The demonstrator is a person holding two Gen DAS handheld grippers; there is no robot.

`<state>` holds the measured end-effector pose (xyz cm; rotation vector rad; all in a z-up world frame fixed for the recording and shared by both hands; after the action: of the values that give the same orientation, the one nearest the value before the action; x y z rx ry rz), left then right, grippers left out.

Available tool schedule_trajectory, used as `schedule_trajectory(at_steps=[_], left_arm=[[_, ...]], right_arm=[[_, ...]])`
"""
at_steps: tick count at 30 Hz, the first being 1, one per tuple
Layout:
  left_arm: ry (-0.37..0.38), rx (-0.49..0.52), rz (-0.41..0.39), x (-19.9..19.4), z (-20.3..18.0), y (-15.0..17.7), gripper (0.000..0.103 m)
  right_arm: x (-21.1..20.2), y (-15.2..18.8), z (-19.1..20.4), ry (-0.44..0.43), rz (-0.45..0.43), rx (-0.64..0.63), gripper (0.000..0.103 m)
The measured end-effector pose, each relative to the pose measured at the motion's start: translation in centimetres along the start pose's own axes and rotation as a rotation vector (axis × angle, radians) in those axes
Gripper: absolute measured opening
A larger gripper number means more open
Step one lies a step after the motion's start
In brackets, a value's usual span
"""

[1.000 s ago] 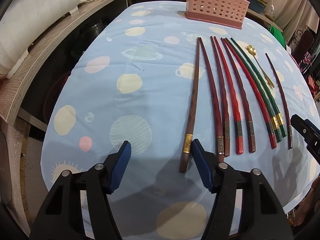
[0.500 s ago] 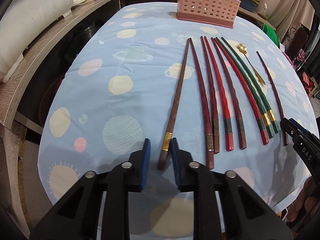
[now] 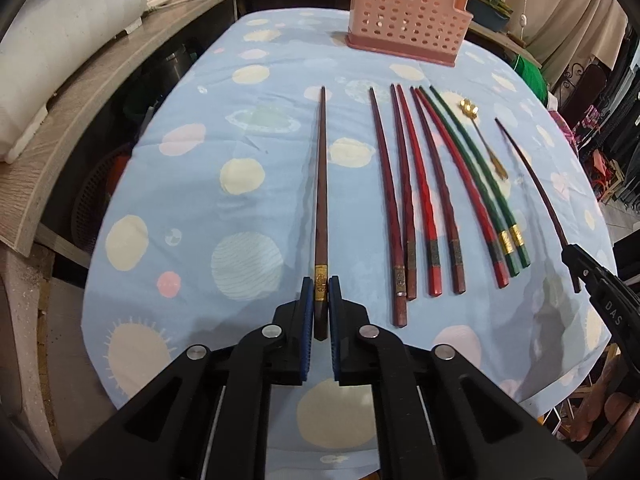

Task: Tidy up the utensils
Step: 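Grasp a dark brown chopstick with the left tool while the right tool grasps a dark red chopstick, then carry both chopsticks into the pink basket and open both tools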

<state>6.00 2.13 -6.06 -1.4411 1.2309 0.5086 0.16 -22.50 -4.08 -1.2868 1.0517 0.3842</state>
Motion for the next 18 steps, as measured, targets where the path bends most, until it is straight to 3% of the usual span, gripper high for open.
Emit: schedule_trajectory(at_steps=[8, 18], left_arm=[[0.012, 0.008, -0.107, -4.1, -0.5, -4.2, 0.007], [0.047, 0.028, -0.265, -8.7, -1.7, -13.5, 0.007]], right_arm=[[-4.9, -5.5, -1.9, -0.013, -0.141, 0.047, 0.007], [-8.1, -14.7, -2.7, -0.06, -0.311, 0.09, 0.007]])
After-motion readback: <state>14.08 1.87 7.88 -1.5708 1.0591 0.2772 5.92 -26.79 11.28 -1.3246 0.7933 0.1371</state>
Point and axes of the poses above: each gripper's, at about its wrist camera, not at the fingertips, and x roughly the way its jaws point, z to its left, y to its underside, the point moved 5 cm from there along x, roughly the way its jaws point, and after that the axes turned 13 degrees about y, right-handed, at the moved point
